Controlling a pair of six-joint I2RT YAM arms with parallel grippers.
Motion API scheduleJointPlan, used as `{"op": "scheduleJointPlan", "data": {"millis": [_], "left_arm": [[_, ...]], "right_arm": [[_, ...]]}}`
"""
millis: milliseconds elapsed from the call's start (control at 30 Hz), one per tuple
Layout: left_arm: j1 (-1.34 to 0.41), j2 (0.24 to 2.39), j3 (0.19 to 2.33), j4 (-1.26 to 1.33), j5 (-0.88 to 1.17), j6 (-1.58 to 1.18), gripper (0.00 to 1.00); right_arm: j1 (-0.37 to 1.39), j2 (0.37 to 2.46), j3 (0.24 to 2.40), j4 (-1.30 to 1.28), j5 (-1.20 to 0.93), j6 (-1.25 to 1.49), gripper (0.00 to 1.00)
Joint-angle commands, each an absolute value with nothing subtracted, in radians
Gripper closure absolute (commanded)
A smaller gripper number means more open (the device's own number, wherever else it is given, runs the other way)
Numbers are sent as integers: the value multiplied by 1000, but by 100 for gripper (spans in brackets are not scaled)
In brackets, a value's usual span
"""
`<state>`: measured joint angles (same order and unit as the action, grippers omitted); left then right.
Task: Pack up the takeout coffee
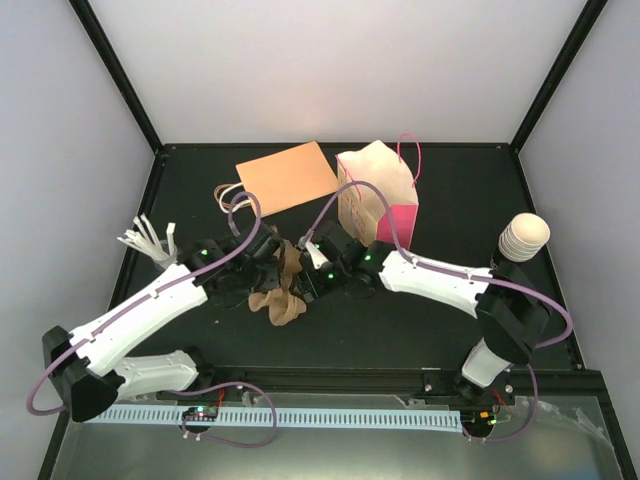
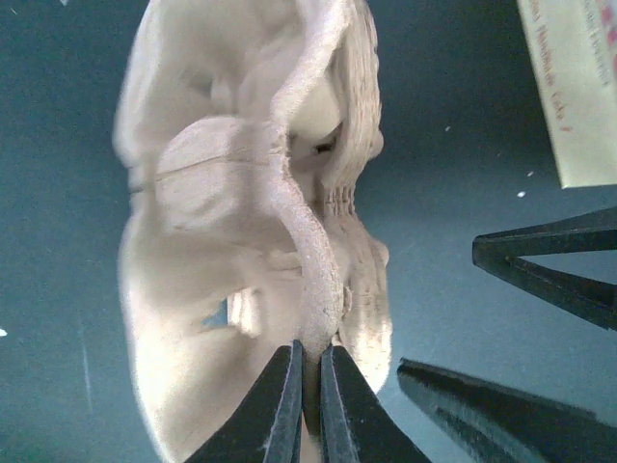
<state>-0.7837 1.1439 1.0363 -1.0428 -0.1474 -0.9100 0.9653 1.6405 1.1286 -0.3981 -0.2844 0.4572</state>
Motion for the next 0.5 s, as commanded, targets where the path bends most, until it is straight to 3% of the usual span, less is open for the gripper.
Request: {"op": "scheduleJointPlan", "data": {"millis": [0,467], "left_arm": [[-778,1071,1138,-1153,-227,-881,92],[-880,1072,1209,-1041,-30,-841,95]], "right_arm": [[969,1569,1128,-444,-171,415,22],[969,1281,1133,-570,-16,305,21]]}}
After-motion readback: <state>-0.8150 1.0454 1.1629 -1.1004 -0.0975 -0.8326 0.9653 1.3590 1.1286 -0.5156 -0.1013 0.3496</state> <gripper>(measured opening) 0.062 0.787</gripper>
